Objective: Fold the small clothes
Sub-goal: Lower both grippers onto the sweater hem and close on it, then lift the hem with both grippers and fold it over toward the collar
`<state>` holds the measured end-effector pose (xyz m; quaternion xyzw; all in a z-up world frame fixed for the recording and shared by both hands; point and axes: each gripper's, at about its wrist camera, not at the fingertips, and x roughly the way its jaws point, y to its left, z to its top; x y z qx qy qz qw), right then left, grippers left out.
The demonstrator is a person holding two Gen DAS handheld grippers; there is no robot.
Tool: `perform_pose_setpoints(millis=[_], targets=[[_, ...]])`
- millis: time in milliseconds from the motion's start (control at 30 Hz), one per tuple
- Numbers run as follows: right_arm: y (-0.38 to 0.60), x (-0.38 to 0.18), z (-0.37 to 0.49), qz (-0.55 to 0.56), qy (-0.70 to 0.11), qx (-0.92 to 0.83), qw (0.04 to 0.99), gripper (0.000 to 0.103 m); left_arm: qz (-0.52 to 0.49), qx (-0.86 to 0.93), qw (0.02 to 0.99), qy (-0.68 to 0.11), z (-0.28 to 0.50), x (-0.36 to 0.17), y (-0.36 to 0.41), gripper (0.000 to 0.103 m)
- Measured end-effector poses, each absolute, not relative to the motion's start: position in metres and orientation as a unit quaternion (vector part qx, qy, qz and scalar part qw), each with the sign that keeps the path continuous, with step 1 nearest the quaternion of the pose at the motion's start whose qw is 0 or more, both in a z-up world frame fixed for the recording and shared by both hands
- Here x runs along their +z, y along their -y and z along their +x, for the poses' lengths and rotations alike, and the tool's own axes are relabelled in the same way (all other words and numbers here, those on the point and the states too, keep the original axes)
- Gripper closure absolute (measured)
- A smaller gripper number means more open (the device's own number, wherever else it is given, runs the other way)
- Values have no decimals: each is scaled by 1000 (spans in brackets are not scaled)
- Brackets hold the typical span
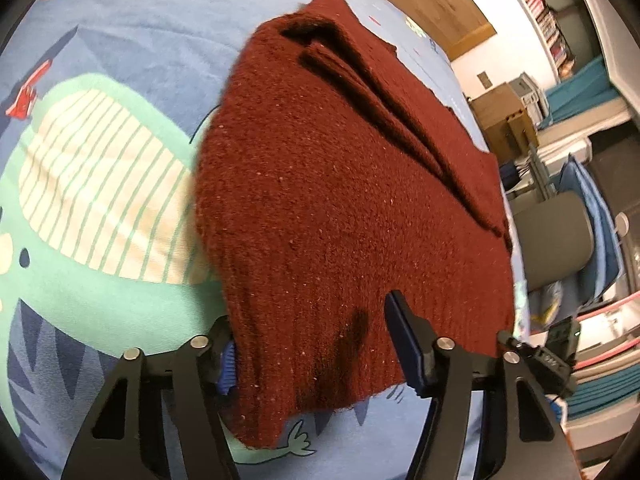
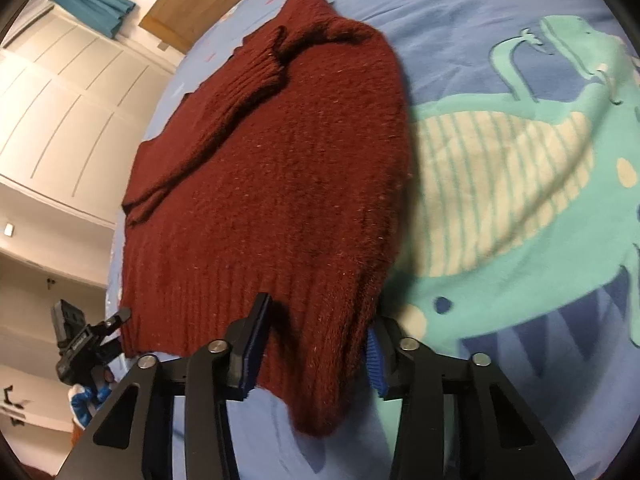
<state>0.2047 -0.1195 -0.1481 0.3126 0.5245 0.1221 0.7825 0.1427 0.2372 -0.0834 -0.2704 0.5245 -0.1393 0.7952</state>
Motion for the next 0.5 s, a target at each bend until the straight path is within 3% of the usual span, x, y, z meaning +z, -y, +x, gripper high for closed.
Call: perform_pose_setpoints(millis=[100, 233, 500], targets=[[118, -150, 206, 318, -523, 129, 780, 66, -281, -143, 791, -525, 139, -82, -247, 53], [125, -153, 203, 338, -521, 135, 772, 82, -290, -147, 783, -531, 139, -81, -252, 65], [121, -153, 199, 351, -512, 149, 769, 90, -287, -147, 774, -545, 136, -75, -251, 85]])
